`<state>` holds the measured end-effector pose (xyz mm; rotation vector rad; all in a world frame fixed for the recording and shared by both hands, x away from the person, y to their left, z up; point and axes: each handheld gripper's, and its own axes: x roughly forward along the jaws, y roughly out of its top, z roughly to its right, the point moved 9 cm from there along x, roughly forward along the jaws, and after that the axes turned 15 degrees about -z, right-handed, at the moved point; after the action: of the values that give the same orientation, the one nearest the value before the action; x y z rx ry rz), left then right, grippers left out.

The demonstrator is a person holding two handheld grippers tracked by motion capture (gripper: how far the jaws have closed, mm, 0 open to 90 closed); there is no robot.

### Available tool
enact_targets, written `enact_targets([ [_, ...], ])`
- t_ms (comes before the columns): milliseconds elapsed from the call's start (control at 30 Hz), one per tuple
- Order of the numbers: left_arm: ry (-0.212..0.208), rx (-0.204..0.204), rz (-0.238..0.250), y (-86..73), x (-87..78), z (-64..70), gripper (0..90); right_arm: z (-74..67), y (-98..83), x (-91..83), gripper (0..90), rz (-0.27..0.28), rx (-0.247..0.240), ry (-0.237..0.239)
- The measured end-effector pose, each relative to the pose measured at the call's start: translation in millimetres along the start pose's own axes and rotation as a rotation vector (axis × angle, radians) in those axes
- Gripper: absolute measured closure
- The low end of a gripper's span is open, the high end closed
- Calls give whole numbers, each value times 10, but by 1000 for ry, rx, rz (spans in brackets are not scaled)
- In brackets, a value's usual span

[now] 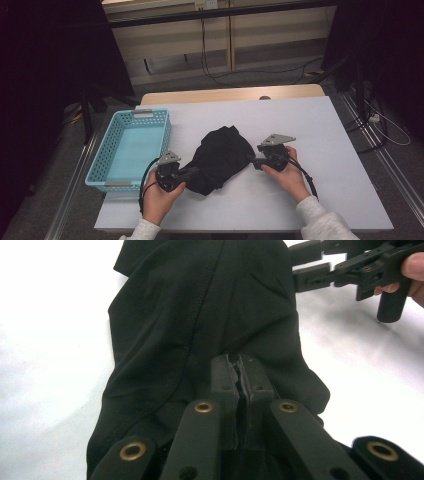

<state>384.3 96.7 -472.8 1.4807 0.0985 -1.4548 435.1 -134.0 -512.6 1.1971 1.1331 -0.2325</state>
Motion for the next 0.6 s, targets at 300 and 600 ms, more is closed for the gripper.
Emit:
enact_targets([
  [300,-3,16,8,6,12,17,867,28,17,84,490,-37,23,6],
  [600,1,20,6,-5,45,35,866,-53,5,138,862,-58,-63,18],
])
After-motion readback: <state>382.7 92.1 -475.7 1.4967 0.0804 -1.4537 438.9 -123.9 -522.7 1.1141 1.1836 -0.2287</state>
